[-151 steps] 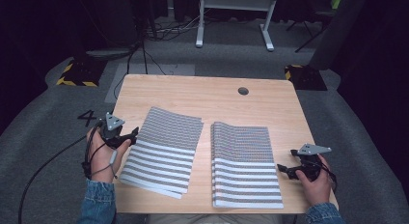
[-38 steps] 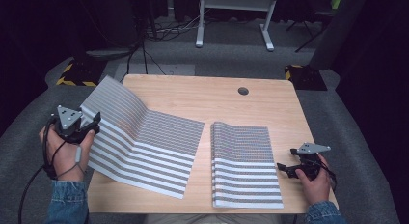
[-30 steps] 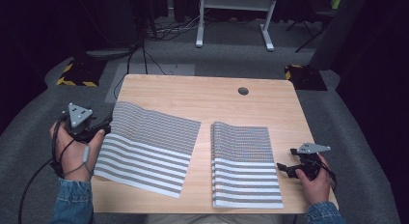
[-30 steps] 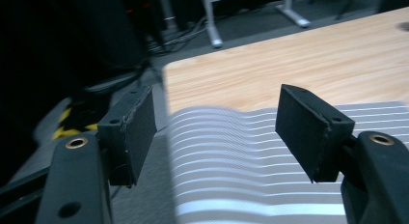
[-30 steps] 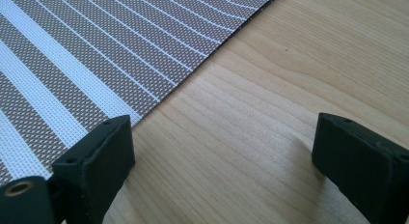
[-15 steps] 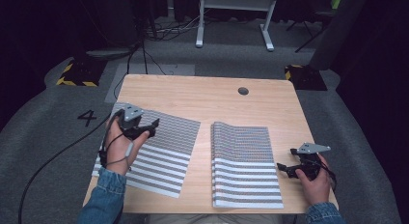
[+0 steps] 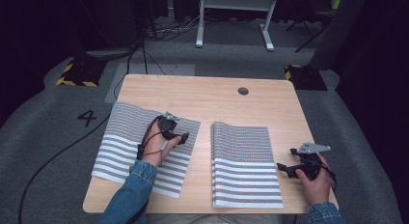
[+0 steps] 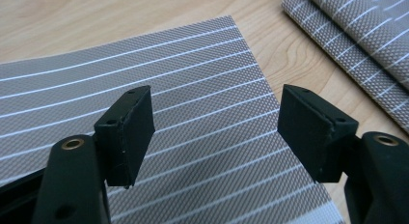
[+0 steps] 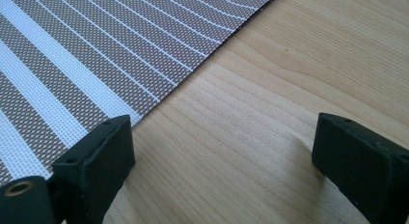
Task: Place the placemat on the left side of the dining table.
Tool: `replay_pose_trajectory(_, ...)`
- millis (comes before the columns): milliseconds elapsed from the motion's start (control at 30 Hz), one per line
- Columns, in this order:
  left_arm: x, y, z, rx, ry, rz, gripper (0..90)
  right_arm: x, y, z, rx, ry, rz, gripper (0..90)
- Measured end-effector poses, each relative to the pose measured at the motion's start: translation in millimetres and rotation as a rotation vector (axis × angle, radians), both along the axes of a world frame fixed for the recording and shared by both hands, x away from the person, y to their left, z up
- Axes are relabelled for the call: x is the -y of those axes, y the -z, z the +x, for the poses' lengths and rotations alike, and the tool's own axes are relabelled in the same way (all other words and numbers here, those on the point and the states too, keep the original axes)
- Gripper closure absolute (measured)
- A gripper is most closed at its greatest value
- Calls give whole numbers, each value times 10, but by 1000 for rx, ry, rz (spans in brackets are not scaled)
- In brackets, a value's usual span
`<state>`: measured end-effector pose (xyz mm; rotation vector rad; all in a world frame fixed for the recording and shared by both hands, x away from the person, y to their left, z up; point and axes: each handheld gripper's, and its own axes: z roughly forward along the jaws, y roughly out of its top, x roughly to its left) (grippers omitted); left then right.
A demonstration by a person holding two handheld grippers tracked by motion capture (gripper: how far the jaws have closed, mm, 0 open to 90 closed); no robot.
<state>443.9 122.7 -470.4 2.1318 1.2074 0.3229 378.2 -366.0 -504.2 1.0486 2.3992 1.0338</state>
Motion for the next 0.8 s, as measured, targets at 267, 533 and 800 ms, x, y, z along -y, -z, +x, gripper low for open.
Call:
replay_pose_trajectory(267, 228, 178, 56, -42, 21, 44, 237, 0, 1, 0, 2, 1, 0, 78)
replay_pose_trajectory(533, 281, 176, 37, -34, 26, 98, 274, -1, 1, 0, 1, 1, 0, 78)
replay_pose_trajectory(800, 130, 157, 71, 32, 0, 134, 726, -1, 1, 0, 1, 0, 1, 78)
